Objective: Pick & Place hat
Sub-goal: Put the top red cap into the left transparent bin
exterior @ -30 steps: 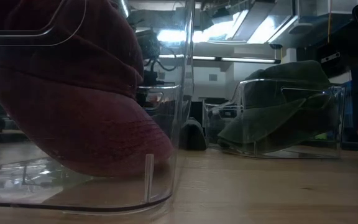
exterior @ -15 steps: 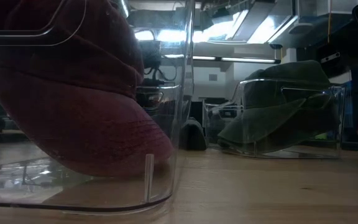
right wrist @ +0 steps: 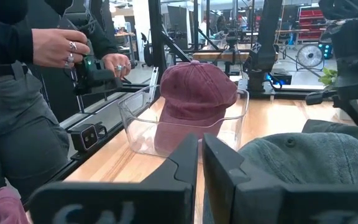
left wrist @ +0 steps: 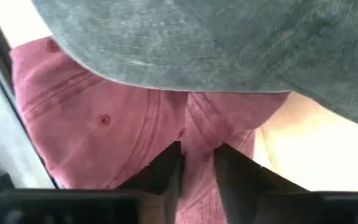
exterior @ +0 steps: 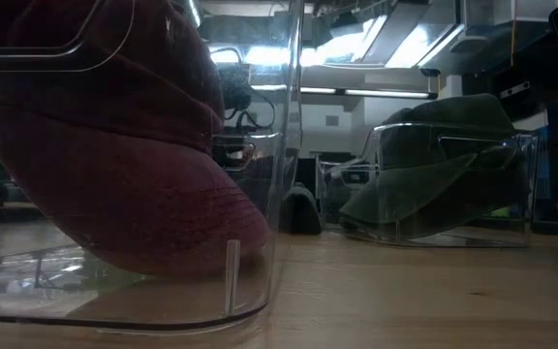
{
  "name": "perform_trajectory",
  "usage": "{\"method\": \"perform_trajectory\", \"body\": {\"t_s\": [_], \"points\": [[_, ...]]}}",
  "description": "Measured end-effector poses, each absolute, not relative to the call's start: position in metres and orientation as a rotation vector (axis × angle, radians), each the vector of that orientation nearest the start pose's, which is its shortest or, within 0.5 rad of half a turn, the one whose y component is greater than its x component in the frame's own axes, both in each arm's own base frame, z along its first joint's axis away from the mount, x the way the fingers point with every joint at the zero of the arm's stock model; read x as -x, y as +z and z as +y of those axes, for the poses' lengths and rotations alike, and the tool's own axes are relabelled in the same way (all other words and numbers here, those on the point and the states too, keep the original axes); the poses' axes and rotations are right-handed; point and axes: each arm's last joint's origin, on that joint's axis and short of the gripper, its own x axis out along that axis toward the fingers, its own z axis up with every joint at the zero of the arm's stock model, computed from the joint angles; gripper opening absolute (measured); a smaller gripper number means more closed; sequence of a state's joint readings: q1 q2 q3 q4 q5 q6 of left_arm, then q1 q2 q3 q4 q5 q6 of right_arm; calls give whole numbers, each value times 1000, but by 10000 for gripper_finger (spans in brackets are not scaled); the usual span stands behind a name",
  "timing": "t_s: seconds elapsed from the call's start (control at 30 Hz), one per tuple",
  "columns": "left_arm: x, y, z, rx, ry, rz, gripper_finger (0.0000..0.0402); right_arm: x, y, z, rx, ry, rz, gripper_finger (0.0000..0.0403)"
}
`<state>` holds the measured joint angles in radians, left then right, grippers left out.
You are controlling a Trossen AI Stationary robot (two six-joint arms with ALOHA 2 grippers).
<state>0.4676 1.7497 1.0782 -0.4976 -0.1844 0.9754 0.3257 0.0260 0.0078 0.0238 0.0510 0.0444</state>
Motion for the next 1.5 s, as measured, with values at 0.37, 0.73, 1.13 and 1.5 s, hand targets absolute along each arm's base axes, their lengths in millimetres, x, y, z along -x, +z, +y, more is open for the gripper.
{"method": "perform_trajectory", "body": {"t_s": [0.37,0.73,1.13,1.5], "points": [[-292,176,158,-630,70,1355,4,-94,166,30,-45,275,1,26],[-280,221,151,-596,232,1223,4,-94,166,30,-45,275,1,26],[-269,260,131,-459,251,1006,3,-94,166,30,-45,275,0,26],[-271,260,112,-237,234,977,3,-94,166,30,-45,275,1,26]]}}
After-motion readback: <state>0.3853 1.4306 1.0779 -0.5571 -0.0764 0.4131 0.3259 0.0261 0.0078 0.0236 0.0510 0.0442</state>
